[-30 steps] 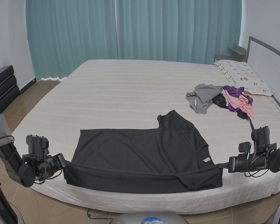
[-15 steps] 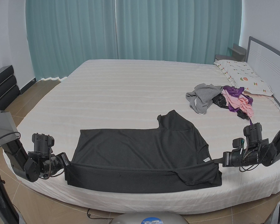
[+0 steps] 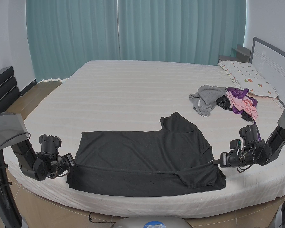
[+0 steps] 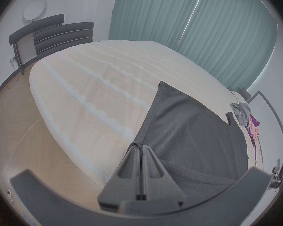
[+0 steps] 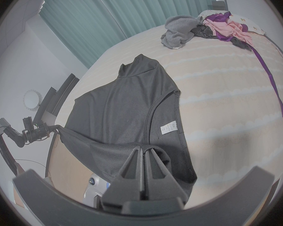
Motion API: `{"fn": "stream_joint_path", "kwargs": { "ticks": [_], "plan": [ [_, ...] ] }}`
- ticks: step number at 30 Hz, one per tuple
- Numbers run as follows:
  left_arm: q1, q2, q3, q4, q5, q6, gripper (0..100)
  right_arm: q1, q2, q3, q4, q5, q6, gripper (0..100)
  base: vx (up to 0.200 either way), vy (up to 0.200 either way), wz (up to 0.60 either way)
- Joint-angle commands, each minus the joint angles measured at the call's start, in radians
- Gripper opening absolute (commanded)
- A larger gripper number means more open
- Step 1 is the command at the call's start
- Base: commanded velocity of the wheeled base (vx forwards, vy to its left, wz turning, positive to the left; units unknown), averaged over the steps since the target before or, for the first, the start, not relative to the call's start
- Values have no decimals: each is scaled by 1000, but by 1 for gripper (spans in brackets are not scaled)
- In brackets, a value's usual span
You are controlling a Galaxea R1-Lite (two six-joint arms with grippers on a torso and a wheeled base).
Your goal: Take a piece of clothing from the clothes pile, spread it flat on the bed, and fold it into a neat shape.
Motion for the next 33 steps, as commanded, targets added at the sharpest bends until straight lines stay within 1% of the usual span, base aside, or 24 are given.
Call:
{"fn": "stream_joint_path", "kwargs": {
  "ticks": [1,5,6,7,13,18,20,21,22,23,25,27,28,31,32,33],
  "plan": [
    [-1,47,-33,-1,0,-1,0,1,48,-24,-2,1,0,0,0,0,0],
    [-2,56,-44,4,0,-1,0,0,73,-44,-3,1,0,0,0,0,0],
    [-13,70,-53,6,0,-5,0,0,82,-53,-3,1,0,0,0,0,0],
    [-14,79,-61,7,2,-14,100,0,85,-56,-3,1,0,100,0,0,0],
    [-14,119,-118,39,17,-80,100,0,97,-64,-11,4,5,100,0,0,0],
    [-11,111,-128,49,17,-125,100,0,22,-25,-9,6,42,100,0,0,0],
    [-8,92,-118,50,16,-151,100,1,-47,25,-11,13,83,100,0,0,0],
    [-8,88,-114,50,16,-155,100,1,-53,30,-11,13,89,100,0,0,0],
    [-5,61,-105,50,6,-185,100,14,-85,74,-12,13,134,100,0,0,0],
    [-4,47,-93,50,0,-205,100,23,-98,97,-16,13,157,100,0,0,0],
    [6,15,-70,50,-36,-240,100,29,-121,156,-39,13,203,100,0,0,0],
    [7,13,-68,50,-40,-243,100,29,-122,162,-43,13,206,100,0,0,0],
    [32,-45,-16,50,-150,-275,100,41,-122,295,-178,15,243,100,0,0,0],
    [39,-66,14,50,-216,-295,100,52,-94,392,-319,13,260,100,0,0,0],
    [39,-71,30,50,-242,-309,100,60,-65,444,-417,13,287,100,0,0,0],
    [39,-73,37,50,-254,-320,100,72,-45,475,-486,7,313,100,0,0,0]
  ]
}}
